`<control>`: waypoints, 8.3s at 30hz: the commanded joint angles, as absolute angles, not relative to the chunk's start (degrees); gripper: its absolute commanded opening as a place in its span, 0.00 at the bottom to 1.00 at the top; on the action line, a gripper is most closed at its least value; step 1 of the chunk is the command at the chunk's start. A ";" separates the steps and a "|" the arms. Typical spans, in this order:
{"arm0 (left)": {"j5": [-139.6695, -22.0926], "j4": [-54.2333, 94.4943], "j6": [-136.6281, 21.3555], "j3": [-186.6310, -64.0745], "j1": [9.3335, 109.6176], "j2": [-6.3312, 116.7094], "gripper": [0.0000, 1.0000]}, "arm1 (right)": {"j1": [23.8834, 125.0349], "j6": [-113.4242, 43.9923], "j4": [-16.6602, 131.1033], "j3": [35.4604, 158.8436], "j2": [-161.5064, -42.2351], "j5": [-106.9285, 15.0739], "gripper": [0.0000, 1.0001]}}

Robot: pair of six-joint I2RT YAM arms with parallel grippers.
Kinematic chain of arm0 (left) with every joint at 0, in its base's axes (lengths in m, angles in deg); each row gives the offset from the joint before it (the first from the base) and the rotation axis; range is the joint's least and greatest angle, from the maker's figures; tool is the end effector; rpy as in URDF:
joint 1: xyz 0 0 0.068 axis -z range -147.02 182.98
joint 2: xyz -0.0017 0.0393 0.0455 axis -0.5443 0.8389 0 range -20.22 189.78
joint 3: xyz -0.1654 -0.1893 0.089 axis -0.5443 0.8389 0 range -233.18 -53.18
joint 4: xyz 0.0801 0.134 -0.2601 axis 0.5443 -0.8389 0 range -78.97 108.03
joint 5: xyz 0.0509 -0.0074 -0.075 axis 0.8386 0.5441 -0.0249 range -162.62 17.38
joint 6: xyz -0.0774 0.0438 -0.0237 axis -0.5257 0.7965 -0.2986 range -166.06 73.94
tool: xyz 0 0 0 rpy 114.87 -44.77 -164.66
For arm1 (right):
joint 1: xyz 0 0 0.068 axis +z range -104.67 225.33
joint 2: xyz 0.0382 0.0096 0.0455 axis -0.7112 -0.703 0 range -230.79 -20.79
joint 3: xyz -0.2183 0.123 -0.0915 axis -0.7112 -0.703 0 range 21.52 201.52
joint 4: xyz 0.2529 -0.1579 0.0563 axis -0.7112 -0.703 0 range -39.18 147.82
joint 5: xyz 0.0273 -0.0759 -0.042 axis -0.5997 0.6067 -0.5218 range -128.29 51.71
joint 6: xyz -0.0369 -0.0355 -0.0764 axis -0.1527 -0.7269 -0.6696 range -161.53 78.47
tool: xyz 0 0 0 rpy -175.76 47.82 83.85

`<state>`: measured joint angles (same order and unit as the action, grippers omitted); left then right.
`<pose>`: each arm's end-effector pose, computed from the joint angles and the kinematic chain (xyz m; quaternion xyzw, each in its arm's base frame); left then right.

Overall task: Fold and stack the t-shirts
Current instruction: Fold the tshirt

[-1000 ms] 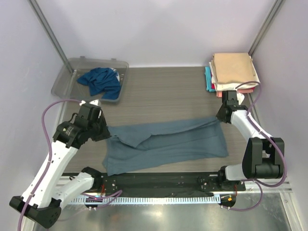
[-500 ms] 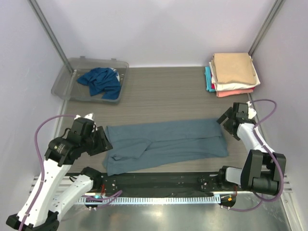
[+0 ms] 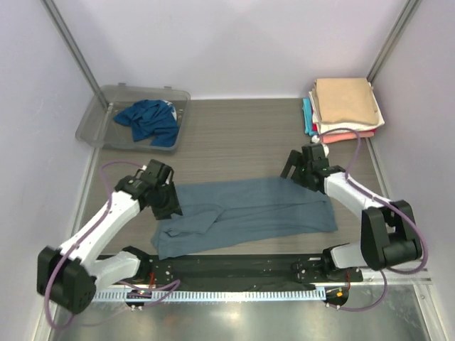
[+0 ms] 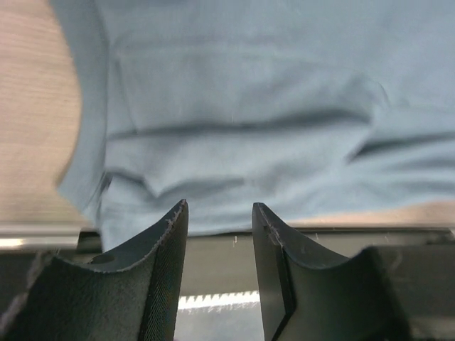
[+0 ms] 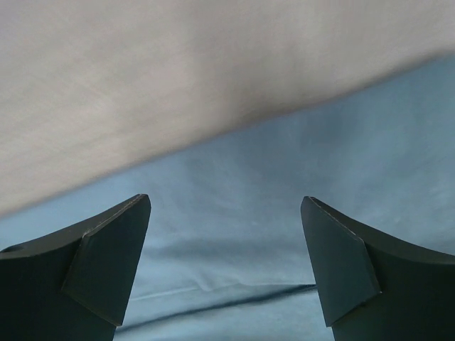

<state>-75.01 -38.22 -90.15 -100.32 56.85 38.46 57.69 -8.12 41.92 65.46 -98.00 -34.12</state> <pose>0.2187 -0.1006 0.1895 -0.1682 0.9665 -0.1246 0.1483 0.3335 0.0669 0.1380 0.1836 0.9185 0.1042 0.3344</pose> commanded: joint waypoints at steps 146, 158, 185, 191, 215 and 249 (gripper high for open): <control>-74.18 7.74 -101.69 -73.49 67.95 45.53 0.47 | 96.84 16.21 46.40 43.49 -87.33 -35.56 0.07; -71.39 7.31 -105.47 -71.99 76.13 43.86 0.00 | 96.84 16.12 39.90 43.49 -81.79 -34.24 0.01; -62.42 -24.34 -86.67 -124.61 70.52 59.83 0.00 | 78.91 -10.23 22.48 89.62 -97.77 -24.31 0.01; -67.42 -24.34 -80.34 -135.61 64.01 73.02 0.00 | 73.99 -14.90 23.80 99.90 -108.93 -25.80 0.01; -78.94 -23.99 -74.36 -162.07 54.42 102.65 0.02 | 64.32 -19.29 28.55 116.96 -133.63 -37.49 0.01; -85.89 1.14 -86.05 -124.73 59.43 77.78 0.54 | 60.19 -10.69 48.48 83.14 -116.59 -71.31 0.63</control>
<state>-82.64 -8.63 -83.55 -125.98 59.46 77.58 60.03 -14.48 38.18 85.85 -118.22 -60.46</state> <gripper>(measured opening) 0.559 0.636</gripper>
